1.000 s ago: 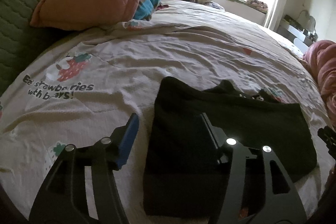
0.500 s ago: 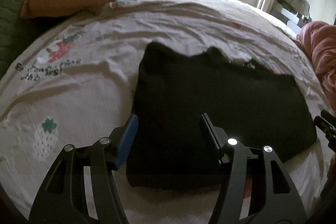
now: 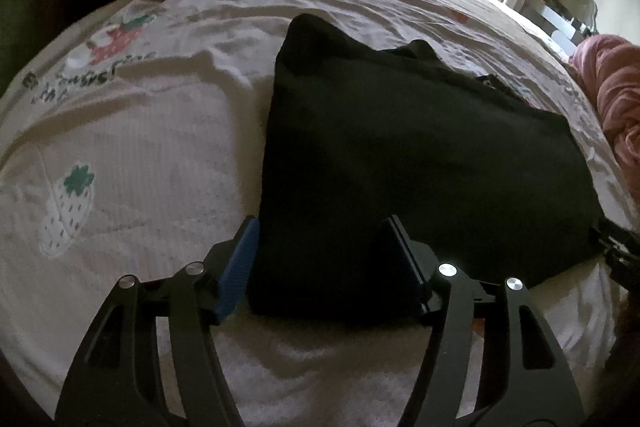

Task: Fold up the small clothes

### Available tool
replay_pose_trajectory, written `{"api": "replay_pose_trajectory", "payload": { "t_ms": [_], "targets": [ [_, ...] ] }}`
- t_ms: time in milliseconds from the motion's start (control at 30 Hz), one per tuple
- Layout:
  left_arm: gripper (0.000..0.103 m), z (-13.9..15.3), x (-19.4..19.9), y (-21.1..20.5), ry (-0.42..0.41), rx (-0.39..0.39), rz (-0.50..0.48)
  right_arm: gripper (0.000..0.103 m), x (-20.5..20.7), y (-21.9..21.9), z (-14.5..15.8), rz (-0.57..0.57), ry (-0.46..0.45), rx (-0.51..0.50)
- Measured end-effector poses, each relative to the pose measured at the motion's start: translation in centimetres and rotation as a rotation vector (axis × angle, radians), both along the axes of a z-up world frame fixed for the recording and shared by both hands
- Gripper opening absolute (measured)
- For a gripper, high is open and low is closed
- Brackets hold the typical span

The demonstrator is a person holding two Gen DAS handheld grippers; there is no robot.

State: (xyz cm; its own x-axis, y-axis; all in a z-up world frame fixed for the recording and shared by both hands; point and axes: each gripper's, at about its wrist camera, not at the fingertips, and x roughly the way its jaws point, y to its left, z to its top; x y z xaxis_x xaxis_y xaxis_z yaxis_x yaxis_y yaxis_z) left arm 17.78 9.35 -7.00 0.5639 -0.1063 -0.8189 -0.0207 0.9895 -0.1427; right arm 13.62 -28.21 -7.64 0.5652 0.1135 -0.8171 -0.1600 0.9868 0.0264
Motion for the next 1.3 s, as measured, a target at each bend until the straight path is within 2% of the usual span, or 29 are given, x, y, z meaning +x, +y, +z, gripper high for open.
{"api": "replay_pose_trajectory", "payload": {
  "t_ms": [133,633,933,1067,1167,1267,1300],
  "targets": [
    [0.057,-0.3,-0.4,0.3,0.011,-0.025,0.008,0.072,-0.4,-0.2,-0.2,0.007,-0.002,-0.003],
    [0.057,0.3,-2.1,0.0,-0.015,0.016,0.010,0.074,-1.8,-0.8,0.0,0.000,-0.014,0.038],
    [0.061,0.7,-2.9,0.0,-0.028,0.017,0.025,0.084,-2.7,-0.8,0.7,0.004,-0.030,0.064],
    [0.072,0.9,-3.5,0.1,-0.042,0.021,0.034,0.090,-3.3,-0.7,1.2,0.009,-0.048,0.069],
    [0.073,1.1,-3.8,0.1,-0.046,0.011,0.037,0.092,-3.7,-0.6,1.5,0.009,-0.062,0.070],
    [0.086,1.5,-4.1,0.2,-0.059,0.010,0.038,0.095,-4.1,-0.4,1.7,0.010,-0.074,0.068],
    [0.086,1.7,-4.3,0.2,-0.066,0.008,0.037,0.095,-4.2,-0.4,1.8,0.010,-0.076,0.069]
  ]
}}
